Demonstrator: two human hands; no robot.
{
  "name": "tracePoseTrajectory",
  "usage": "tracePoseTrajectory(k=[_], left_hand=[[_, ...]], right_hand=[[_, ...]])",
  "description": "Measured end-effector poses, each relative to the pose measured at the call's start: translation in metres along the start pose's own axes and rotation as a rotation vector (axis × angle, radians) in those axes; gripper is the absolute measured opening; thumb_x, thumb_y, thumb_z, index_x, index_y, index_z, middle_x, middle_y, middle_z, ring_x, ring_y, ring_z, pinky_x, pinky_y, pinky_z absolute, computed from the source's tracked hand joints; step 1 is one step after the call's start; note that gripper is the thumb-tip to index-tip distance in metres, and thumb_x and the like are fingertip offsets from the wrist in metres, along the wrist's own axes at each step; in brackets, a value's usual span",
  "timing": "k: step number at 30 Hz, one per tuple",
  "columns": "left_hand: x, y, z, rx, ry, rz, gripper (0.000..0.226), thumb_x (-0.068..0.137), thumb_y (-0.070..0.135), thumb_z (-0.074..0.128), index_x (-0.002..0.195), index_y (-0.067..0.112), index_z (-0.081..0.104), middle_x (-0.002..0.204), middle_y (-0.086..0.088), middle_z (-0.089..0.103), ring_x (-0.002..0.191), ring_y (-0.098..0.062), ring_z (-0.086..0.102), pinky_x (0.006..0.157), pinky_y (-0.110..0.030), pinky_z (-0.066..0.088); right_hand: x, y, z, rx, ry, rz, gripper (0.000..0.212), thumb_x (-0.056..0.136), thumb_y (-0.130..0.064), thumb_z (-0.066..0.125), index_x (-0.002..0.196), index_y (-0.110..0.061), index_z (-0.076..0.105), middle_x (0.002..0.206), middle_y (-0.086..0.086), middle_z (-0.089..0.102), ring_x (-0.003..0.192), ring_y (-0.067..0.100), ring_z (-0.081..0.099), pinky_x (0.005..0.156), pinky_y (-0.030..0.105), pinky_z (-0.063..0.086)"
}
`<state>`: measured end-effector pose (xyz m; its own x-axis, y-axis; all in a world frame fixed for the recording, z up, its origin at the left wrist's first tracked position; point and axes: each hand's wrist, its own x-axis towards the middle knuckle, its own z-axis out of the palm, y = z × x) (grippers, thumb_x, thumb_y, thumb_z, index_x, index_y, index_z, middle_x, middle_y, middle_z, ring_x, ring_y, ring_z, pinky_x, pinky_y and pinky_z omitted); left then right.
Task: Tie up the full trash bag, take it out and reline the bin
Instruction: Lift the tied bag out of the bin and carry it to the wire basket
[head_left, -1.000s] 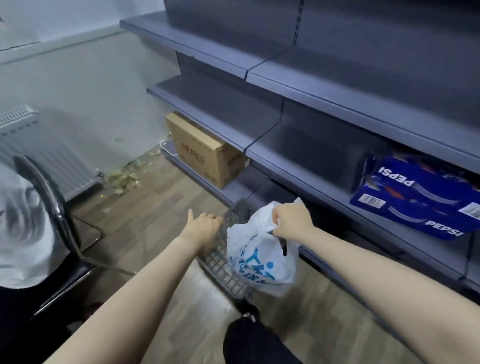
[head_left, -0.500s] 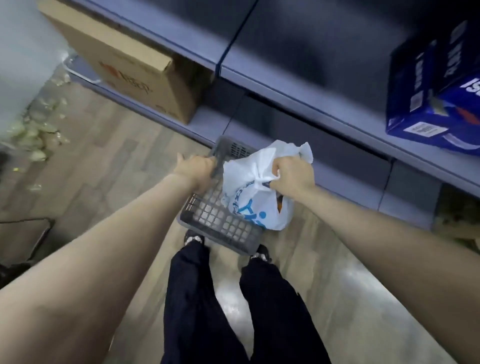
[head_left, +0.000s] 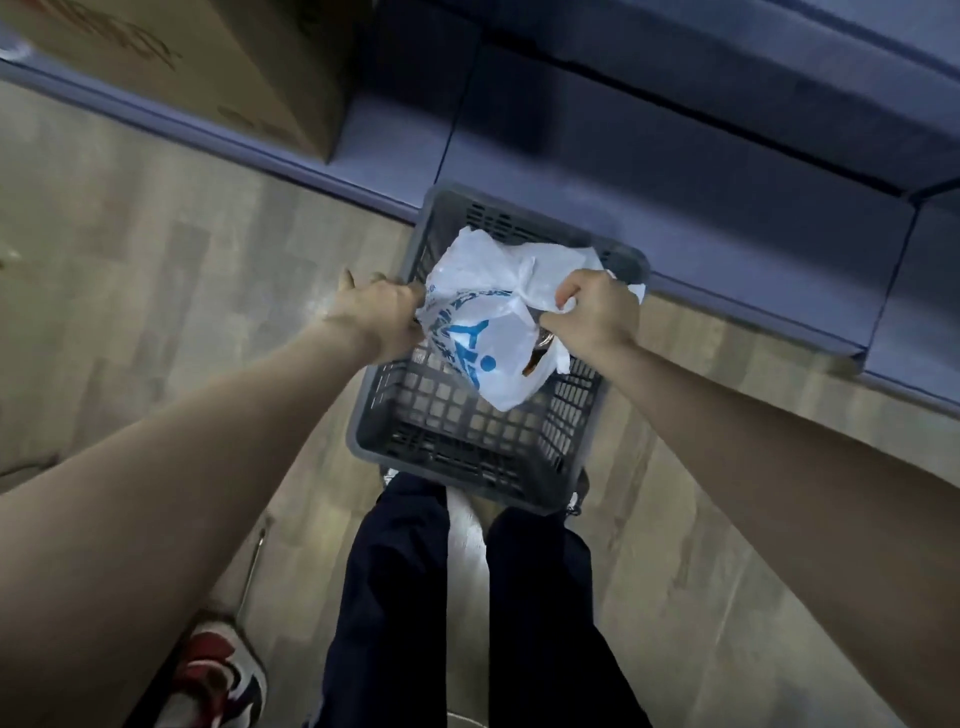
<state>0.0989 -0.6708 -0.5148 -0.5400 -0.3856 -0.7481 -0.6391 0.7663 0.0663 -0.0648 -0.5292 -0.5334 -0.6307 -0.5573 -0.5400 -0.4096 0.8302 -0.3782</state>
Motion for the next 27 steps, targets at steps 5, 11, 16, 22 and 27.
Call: tracePoseTrajectory(k=[5, 11, 16, 22, 27], left_hand=[[0.047, -0.003, 0.03, 0.027, -0.017, 0.033, 0.042, 0.092, 0.033, 0.051, 0.129, 0.012, 0.044, 0.129, -0.015, 0.053, 0.128, -0.029, 0.041, 0.111, -0.057, 0.018], [0.084, 0.013, 0.061, 0.014, -0.024, 0.078, 0.043, 0.092, 0.033, 0.052, 0.129, 0.012, 0.044, 0.127, -0.014, 0.055, 0.125, -0.03, 0.044, 0.112, -0.057, 0.017], [0.084, 0.024, 0.073, 0.032, -0.051, 0.09, 0.046, 0.093, 0.034, 0.051, 0.133, 0.014, 0.041, 0.127, -0.012, 0.056, 0.125, -0.028, 0.045, 0.113, -0.057, 0.015], [0.072, 0.035, 0.058, 0.027, -0.059, 0.087, 0.043, 0.092, 0.034, 0.052, 0.13, 0.014, 0.043, 0.128, -0.011, 0.055, 0.126, -0.028, 0.045, 0.113, -0.056, 0.015], [0.054, 0.053, 0.028, 0.07, -0.042, 0.086, 0.04, 0.093, 0.034, 0.051, 0.127, 0.014, 0.045, 0.124, -0.01, 0.058, 0.122, -0.029, 0.048, 0.113, -0.056, 0.017]], right_hand=[[0.056, 0.041, 0.049, 0.107, 0.011, 0.196, 0.021, 0.074, -0.021, 0.072, 0.091, -0.008, 0.069, 0.106, 0.004, 0.069, 0.099, 0.023, 0.063, 0.074, 0.021, 0.04], [0.099, 0.1, 0.077, 0.23, 0.141, 0.355, 0.029, 0.073, -0.028, 0.069, 0.06, -0.027, 0.044, 0.089, 0.01, 0.064, 0.093, 0.032, 0.066, 0.08, 0.041, 0.056], [0.103, 0.102, 0.064, 0.21, 0.066, 0.311, 0.018, 0.08, -0.03, 0.068, 0.089, -0.015, 0.062, 0.114, 0.014, 0.064, 0.1, 0.032, 0.063, 0.08, 0.037, 0.053], [0.084, 0.102, 0.057, 0.069, 0.05, 0.177, 0.036, 0.091, -0.025, 0.057, 0.119, -0.005, 0.052, 0.127, 0.019, 0.052, 0.109, 0.034, 0.056, 0.086, 0.03, 0.045], [0.055, 0.102, 0.03, -0.048, -0.01, 0.112, 0.034, 0.091, -0.02, 0.054, 0.122, -0.005, 0.051, 0.133, 0.017, 0.045, 0.114, 0.034, 0.053, 0.089, 0.03, 0.042]])
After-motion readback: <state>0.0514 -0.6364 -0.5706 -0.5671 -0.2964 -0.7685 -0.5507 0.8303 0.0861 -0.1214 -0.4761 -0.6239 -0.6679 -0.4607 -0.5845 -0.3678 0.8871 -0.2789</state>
